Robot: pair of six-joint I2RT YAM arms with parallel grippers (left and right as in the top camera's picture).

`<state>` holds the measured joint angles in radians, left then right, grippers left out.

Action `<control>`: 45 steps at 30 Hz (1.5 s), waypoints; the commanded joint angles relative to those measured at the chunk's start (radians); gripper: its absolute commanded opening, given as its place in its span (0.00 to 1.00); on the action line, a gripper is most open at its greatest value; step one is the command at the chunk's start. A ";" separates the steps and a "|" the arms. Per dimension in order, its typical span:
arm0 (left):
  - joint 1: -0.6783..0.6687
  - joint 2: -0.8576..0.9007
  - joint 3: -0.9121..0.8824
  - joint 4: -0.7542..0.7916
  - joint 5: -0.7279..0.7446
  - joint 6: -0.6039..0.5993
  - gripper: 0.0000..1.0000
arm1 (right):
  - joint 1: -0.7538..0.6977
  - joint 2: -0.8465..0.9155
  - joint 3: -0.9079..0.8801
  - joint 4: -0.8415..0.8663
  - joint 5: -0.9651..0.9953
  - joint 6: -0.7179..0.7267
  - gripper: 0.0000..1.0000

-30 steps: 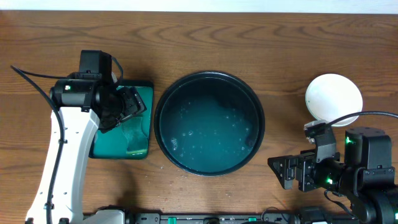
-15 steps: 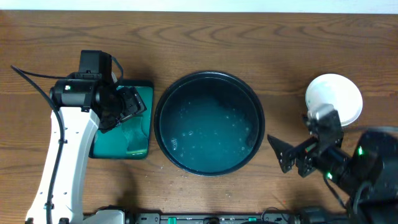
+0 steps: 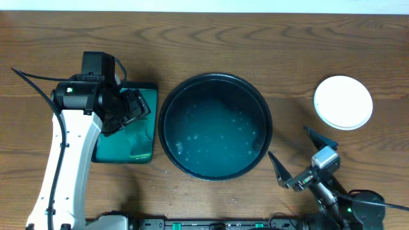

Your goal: Clean dirty plates on tray and stack at the side

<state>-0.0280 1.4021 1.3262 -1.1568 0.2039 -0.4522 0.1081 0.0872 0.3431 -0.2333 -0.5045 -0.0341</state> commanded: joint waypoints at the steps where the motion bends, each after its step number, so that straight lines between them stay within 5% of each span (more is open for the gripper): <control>1: 0.003 -0.011 0.002 -0.006 -0.006 -0.009 0.81 | 0.009 -0.036 -0.101 0.097 -0.009 0.087 0.99; 14: 0.003 -0.011 0.002 -0.006 -0.006 -0.009 0.81 | 0.006 -0.082 -0.339 0.343 0.091 0.086 0.99; 33: 0.003 -0.011 0.002 -0.006 -0.006 -0.009 0.81 | -0.100 -0.082 -0.337 0.176 0.291 0.022 0.99; 38: 0.003 -0.011 0.002 -0.006 -0.006 -0.009 0.81 | -0.116 -0.082 -0.337 0.166 0.378 -0.219 0.99; 45: 0.003 -0.011 0.002 -0.006 -0.006 -0.009 0.81 | -0.117 -0.082 -0.337 0.158 0.446 -0.156 0.99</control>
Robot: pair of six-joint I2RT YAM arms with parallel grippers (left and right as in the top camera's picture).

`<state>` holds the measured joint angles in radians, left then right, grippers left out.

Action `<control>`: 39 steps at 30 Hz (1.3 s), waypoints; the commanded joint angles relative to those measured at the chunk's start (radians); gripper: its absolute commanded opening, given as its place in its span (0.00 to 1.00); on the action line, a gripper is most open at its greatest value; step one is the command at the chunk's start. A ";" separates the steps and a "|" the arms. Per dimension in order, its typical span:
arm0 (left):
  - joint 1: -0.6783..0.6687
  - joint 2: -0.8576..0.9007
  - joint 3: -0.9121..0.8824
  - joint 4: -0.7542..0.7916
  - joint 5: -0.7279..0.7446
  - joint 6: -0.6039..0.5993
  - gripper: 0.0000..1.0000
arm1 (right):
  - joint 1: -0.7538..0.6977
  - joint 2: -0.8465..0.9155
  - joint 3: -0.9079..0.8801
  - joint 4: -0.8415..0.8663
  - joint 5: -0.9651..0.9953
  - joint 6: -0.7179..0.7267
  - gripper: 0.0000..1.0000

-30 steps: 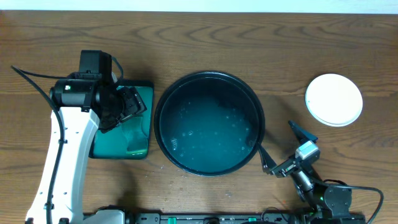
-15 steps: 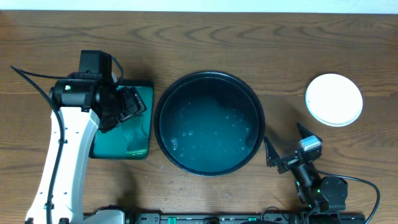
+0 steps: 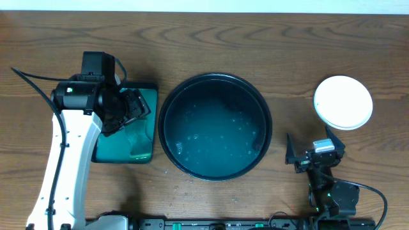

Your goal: Clean dirty plates on tray and stack at the side

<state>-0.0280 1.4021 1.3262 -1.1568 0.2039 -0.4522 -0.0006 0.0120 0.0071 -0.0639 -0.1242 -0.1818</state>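
A green tray (image 3: 149, 96) lies at the left, partly under my left arm. My left gripper (image 3: 135, 106) hangs over the tray's upper right part; its dark fingers blend together and their gap does not show. A pale sheen shows on the tray's lower part; I cannot tell whether a plate lies there. At the right side rests a white plate (image 3: 343, 102). My right gripper (image 3: 312, 148) is below that plate, near the front edge, open wide with nothing between its fingers.
A large dark round basin (image 3: 163, 121) holding water with small bubbles stands at the table's middle, between the tray and the white plate. A black cable runs from the left arm toward the left edge. The arms' bases sit along the front edge.
My right gripper, still open, has turned from a slanted pose to a level one and sits slightly farther right, nearer the white plate. The left arm, tray, basin and plate have not moved.
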 commanded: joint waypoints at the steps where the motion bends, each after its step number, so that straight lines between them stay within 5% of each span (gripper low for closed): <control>1: 0.003 -0.011 0.002 -0.006 -0.006 -0.009 0.81 | -0.009 -0.006 -0.001 -0.013 0.077 -0.009 0.99; 10: 0.003 -0.011 0.002 -0.006 -0.006 -0.009 0.81 | -0.084 -0.006 -0.001 -0.014 0.133 0.137 0.99; 39: 0.003 -0.011 0.002 -0.006 -0.006 -0.009 0.81 | -0.086 -0.006 -0.001 -0.007 0.175 0.106 0.99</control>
